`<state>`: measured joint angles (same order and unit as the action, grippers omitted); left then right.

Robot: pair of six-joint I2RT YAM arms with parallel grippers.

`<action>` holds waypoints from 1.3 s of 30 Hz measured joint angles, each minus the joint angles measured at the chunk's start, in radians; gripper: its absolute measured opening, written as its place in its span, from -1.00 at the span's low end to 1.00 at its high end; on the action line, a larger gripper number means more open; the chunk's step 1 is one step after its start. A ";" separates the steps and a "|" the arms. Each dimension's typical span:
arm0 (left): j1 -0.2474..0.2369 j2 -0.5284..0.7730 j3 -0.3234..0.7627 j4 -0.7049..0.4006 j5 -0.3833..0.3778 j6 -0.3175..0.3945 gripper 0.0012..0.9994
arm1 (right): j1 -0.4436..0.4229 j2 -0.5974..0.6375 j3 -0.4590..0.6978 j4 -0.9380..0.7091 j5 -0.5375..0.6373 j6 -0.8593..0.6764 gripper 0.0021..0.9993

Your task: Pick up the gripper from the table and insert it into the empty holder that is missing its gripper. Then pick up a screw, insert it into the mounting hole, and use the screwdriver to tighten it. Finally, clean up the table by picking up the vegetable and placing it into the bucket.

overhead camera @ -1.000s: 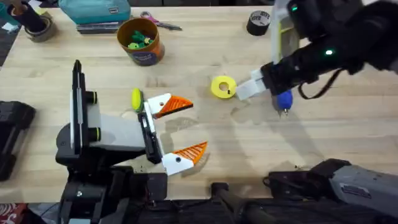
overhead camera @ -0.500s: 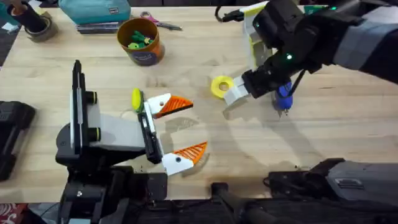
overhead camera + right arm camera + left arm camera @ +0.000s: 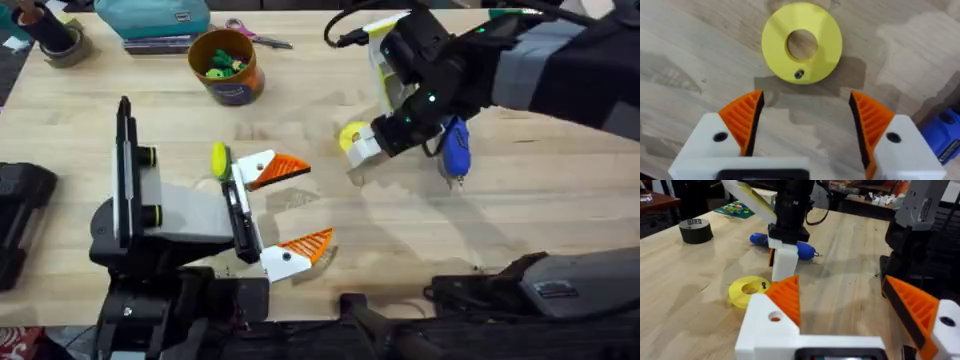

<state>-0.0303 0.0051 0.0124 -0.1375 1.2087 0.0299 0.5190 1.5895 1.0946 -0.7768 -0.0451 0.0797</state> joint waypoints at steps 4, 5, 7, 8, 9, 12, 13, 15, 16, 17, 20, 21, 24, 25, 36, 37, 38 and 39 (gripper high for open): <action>0.000 0.000 0.000 0.000 0.000 0.000 0.97 | 0.000 0.029 0.000 0.018 0.004 0.007 0.99; 0.000 0.000 0.000 0.000 0.000 0.000 0.97 | 0.000 0.052 0.000 0.022 0.004 0.012 0.99; 0.000 0.000 0.000 0.000 0.000 0.000 0.97 | 0.000 0.065 0.000 0.022 0.004 0.015 0.99; 0.000 0.000 0.000 0.000 0.000 0.000 0.97 | 0.000 0.068 0.000 0.022 0.004 0.018 0.99; 0.000 0.000 0.000 0.000 0.000 0.000 0.97 | 0.000 0.071 0.000 0.022 0.004 0.018 0.99; 0.000 0.000 0.000 0.000 0.000 0.000 0.97 | 0.000 0.077 0.002 0.021 0.005 0.018 0.99; 0.000 0.000 0.000 0.000 0.000 0.000 0.97 | 0.000 0.080 0.004 0.021 0.005 0.018 0.99; 0.000 0.000 0.000 0.000 0.000 0.000 0.97 | 0.000 0.093 0.017 0.020 0.005 0.018 0.99; 0.000 0.000 0.000 0.000 0.000 0.000 0.97 | 0.000 0.100 0.024 0.021 0.005 0.019 0.99; 0.000 0.000 0.000 0.000 0.000 0.000 0.97 | 0.000 0.108 0.033 0.021 0.006 0.018 0.98; 0.000 0.000 0.000 0.000 0.000 0.000 0.97 | 0.000 0.122 0.046 0.021 0.007 0.018 0.94; 0.000 0.000 0.000 0.000 0.000 0.000 0.97 | 0.000 0.125 0.049 0.021 0.007 0.019 0.92; 0.000 0.000 0.000 0.000 0.000 0.000 0.97 | 0.000 0.128 0.056 0.020 0.007 0.019 0.83; 0.000 0.000 0.000 0.000 0.000 0.000 0.97 | 0.000 0.128 0.057 0.020 0.007 0.019 0.80; 0.000 0.000 0.000 0.000 0.000 0.000 0.97 | 0.013 0.128 0.064 0.022 0.045 0.021 0.42; 0.000 0.000 0.000 0.000 0.000 0.000 0.97 | 0.018 0.128 0.064 0.022 0.053 0.021 0.42; 0.000 0.000 0.000 0.000 0.000 0.000 0.97 | 0.022 0.128 0.064 0.022 0.059 0.021 0.42; 0.000 0.000 0.000 0.000 0.000 0.000 0.97 | 0.027 0.128 0.064 0.022 0.063 0.021 0.42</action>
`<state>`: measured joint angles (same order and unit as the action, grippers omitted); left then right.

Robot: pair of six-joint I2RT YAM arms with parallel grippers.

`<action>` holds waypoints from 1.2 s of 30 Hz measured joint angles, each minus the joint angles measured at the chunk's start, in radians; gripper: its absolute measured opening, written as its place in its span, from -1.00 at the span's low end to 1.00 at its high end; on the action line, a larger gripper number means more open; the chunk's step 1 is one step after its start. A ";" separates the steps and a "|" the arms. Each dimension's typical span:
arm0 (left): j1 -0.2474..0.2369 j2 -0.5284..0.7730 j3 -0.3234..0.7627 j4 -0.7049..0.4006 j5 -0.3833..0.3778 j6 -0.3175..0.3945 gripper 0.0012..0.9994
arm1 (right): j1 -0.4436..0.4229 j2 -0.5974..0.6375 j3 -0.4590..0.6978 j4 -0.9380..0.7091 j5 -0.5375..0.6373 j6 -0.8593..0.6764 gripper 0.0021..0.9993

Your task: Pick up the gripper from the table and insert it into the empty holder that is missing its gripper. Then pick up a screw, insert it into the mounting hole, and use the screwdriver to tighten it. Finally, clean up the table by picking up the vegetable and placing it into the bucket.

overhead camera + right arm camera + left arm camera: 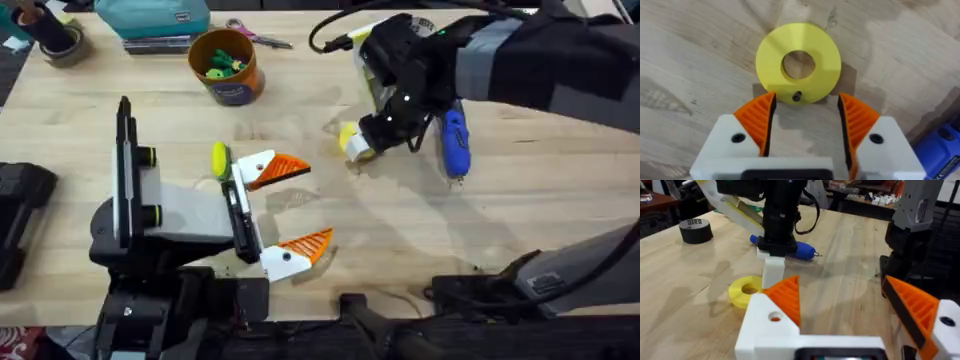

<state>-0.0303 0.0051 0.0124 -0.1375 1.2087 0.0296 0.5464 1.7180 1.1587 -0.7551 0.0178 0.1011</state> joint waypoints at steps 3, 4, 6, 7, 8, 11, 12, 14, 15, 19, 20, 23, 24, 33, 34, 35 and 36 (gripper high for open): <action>0.000 0.000 0.000 0.000 0.000 0.000 0.97 | 0.008 0.000 0.000 0.003 0.009 0.000 0.42; 0.000 0.000 0.000 0.000 0.000 0.000 0.97 | 0.010 0.000 0.000 0.006 0.012 0.000 0.42; 0.000 0.000 0.000 0.000 0.000 0.000 0.97 | 0.012 0.000 0.000 0.011 0.013 0.000 0.42; 0.000 0.000 0.000 0.000 0.000 0.000 0.97 | 0.012 0.000 0.000 0.012 0.015 0.000 0.42; 0.000 0.000 0.000 0.000 0.000 0.000 0.97 | 0.012 0.000 0.000 0.013 0.015 0.000 0.42; 0.000 0.000 0.000 0.000 0.000 0.000 0.97 | 0.014 0.000 0.000 0.018 0.016 0.000 0.39; 0.000 0.000 0.000 0.000 0.000 0.000 0.97 | 0.014 0.000 0.000 0.019 0.016 0.000 0.39; 0.000 0.000 0.000 0.000 0.000 0.000 0.97 | 0.018 0.000 0.000 0.022 0.016 0.000 0.37; 0.000 0.000 0.000 0.000 0.000 0.000 0.97 | 0.021 0.000 0.000 0.024 0.016 0.000 0.36; 0.000 0.000 0.000 0.000 0.000 0.000 0.97 | 0.036 0.000 0.000 0.029 0.019 0.000 0.27; 0.000 0.000 0.000 0.000 0.000 0.000 0.97 | 0.039 0.000 0.000 0.029 0.019 0.000 0.22; 0.000 0.000 0.000 0.000 0.000 0.000 0.97 | 0.041 0.000 0.000 0.030 0.019 0.000 0.12; 0.000 0.000 0.000 0.000 0.000 0.000 0.97 | 0.041 0.000 0.000 0.030 0.019 0.000 0.02; 0.000 0.000 0.000 0.000 0.000 0.000 0.97 | 0.040 0.017 0.007 0.039 0.031 0.002 -0.65; 0.000 0.000 0.000 0.000 0.000 0.000 0.97 | 0.040 0.017 0.007 0.042 0.030 0.001 -0.73; 0.000 0.000 0.000 0.000 0.000 0.000 0.97 | 0.041 0.017 0.007 0.046 0.029 0.001 -0.81; 0.000 0.000 0.000 0.000 0.000 0.000 0.97 | 0.041 0.017 0.007 0.048 0.029 0.001 -0.93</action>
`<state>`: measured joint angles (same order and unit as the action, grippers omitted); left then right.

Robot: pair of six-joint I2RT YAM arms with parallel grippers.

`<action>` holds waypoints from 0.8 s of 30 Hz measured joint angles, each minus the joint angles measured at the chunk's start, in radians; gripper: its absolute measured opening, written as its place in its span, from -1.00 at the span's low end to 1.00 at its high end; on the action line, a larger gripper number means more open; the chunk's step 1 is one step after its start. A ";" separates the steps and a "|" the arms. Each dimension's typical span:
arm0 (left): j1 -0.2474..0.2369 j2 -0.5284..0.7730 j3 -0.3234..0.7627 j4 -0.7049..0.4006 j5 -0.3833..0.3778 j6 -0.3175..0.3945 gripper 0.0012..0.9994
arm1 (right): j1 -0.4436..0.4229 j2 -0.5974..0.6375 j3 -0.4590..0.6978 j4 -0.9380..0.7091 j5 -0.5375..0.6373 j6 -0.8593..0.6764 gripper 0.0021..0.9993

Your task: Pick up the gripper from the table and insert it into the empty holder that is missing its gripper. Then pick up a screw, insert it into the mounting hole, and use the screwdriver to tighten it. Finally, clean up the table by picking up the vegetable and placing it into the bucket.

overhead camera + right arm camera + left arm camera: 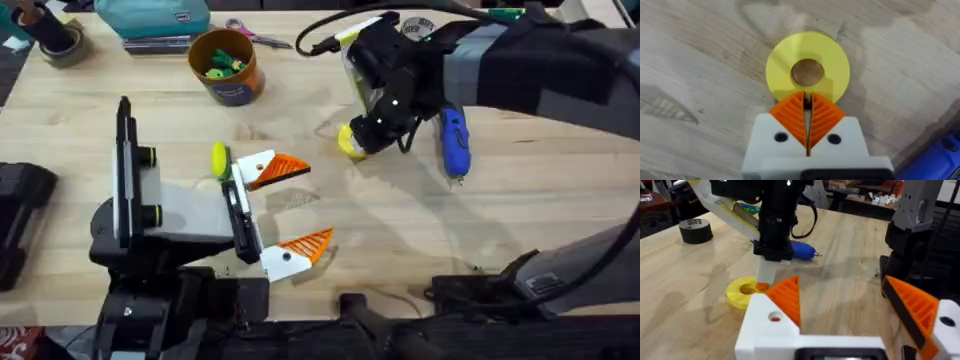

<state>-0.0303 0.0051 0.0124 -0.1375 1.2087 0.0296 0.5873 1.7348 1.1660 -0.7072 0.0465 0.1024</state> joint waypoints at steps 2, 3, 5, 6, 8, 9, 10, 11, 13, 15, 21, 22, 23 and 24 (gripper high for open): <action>0.000 0.000 0.000 0.000 0.000 0.000 0.97 | 0.002 0.000 0.000 0.002 0.000 0.002 -0.99; 0.000 0.000 0.000 0.000 0.000 0.000 0.97 | 0.002 0.001 0.000 0.001 0.000 0.002 -0.99; 0.000 0.000 0.000 0.000 0.000 0.000 0.97 | 0.002 0.002 0.000 0.002 0.000 0.002 -0.99; 0.000 0.000 0.000 0.000 0.000 0.000 0.97 | 0.002 0.002 0.000 0.002 0.000 0.002 -0.99; 0.000 0.000 0.000 0.000 0.000 0.000 0.97 | 0.002 0.002 0.000 0.002 0.001 0.002 -0.99; 0.000 0.000 0.000 0.000 0.000 0.000 0.97 | 0.002 0.002 0.000 0.002 0.000 0.002 -0.99; 0.000 0.000 0.000 0.000 0.000 0.000 0.97 | 0.002 0.002 0.000 0.002 0.001 0.002 -0.99; 0.000 0.000 0.000 0.000 0.000 0.000 0.97 | 0.002 0.002 0.000 0.002 0.001 0.002 -0.99; 0.000 0.000 0.000 0.000 0.000 0.000 0.97 | 0.002 0.002 0.001 -0.002 0.001 0.002 -0.99; 0.000 0.000 0.000 0.000 0.000 0.000 0.97 | 0.002 0.003 0.010 -0.023 0.001 0.002 -0.99; 0.000 0.000 0.000 0.000 0.000 0.000 0.97 | 0.002 0.014 0.102 -0.117 0.001 0.002 -0.99; 0.000 0.000 0.000 0.000 0.000 0.000 0.97 | 0.002 0.014 0.128 -0.138 0.001 0.002 -0.99; 0.000 0.000 0.000 0.000 0.000 0.000 0.97 | 0.002 0.014 0.153 -0.158 0.001 0.002 -0.99; 0.000 0.000 0.000 0.000 0.000 0.000 0.97 | 0.002 0.014 0.183 -0.182 0.001 0.002 -0.99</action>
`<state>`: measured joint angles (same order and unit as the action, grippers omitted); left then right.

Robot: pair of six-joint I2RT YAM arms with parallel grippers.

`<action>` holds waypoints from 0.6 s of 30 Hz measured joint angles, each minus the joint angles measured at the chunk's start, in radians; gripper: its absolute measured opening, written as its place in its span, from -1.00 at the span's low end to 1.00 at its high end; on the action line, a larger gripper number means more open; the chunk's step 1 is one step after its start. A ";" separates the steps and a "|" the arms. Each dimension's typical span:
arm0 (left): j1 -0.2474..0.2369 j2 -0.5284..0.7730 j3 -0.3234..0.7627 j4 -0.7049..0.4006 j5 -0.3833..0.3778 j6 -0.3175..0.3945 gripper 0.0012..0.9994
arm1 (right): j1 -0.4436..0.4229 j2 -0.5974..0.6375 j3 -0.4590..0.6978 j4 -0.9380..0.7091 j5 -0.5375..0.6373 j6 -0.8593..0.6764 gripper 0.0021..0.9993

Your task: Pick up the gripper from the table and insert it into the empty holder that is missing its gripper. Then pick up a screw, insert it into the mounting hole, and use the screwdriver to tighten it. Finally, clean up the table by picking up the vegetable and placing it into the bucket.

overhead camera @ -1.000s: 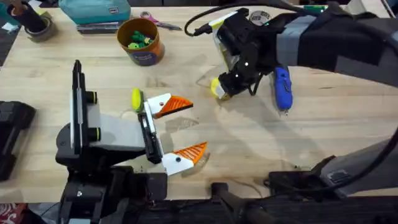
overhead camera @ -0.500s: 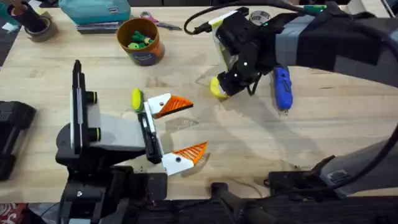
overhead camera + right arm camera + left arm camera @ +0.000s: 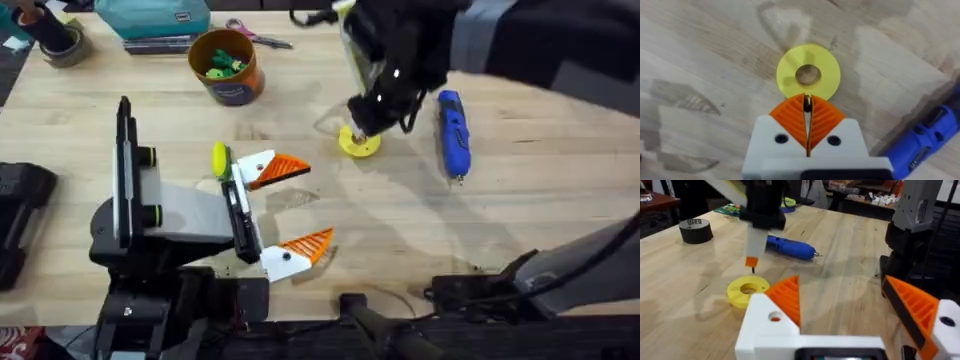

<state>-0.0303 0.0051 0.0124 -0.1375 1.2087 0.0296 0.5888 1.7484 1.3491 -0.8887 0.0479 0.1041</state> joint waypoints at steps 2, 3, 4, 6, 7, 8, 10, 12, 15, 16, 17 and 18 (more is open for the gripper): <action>0.000 0.000 0.000 0.000 0.000 0.000 0.97 | 0.000 -0.001 0.059 -0.048 0.000 0.000 -0.99; 0.000 0.000 0.000 0.000 0.000 0.000 0.97 | 0.000 -0.001 0.092 -0.078 0.000 0.000 -0.99; 0.000 0.000 0.000 0.000 0.000 0.000 0.97 | 0.000 -0.001 0.125 -0.110 0.000 -0.002 -0.99; 0.000 0.000 0.000 0.000 0.000 0.000 0.97 | 0.000 -0.002 0.196 -0.176 0.000 -0.008 -0.99; 0.000 0.000 0.000 0.000 0.000 0.000 0.97 | 0.000 -0.002 0.231 -0.208 0.000 -0.012 -0.99; 0.000 0.000 0.000 0.000 0.000 0.000 0.97 | 0.000 -0.002 0.271 -0.243 0.000 -0.015 -0.99; 0.000 0.000 0.000 0.000 0.000 0.000 0.97 | 0.000 -0.003 0.342 -0.298 0.000 -0.022 -0.99; 0.000 0.000 0.000 0.000 0.000 0.000 0.97 | 0.000 -0.004 0.413 -0.355 0.000 -0.025 -0.99; 0.000 0.000 0.000 0.000 0.000 0.000 0.97 | 0.000 -0.004 0.512 -0.424 0.000 -0.032 -0.99; 0.000 0.000 0.000 0.000 0.000 0.000 0.97 | 0.000 -0.004 0.544 -0.445 0.002 -0.034 -0.99; 0.000 0.000 0.000 0.000 0.000 0.000 0.97 | 0.000 -0.004 0.578 -0.466 0.008 -0.036 -0.99; 0.000 0.000 0.000 0.000 0.000 0.000 0.97 | 0.000 -0.005 0.609 -0.483 0.014 -0.037 -0.99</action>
<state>-0.0303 0.0051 0.0124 -0.1375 1.2087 0.0296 0.5888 1.7432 1.9583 -1.3719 0.0618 0.0669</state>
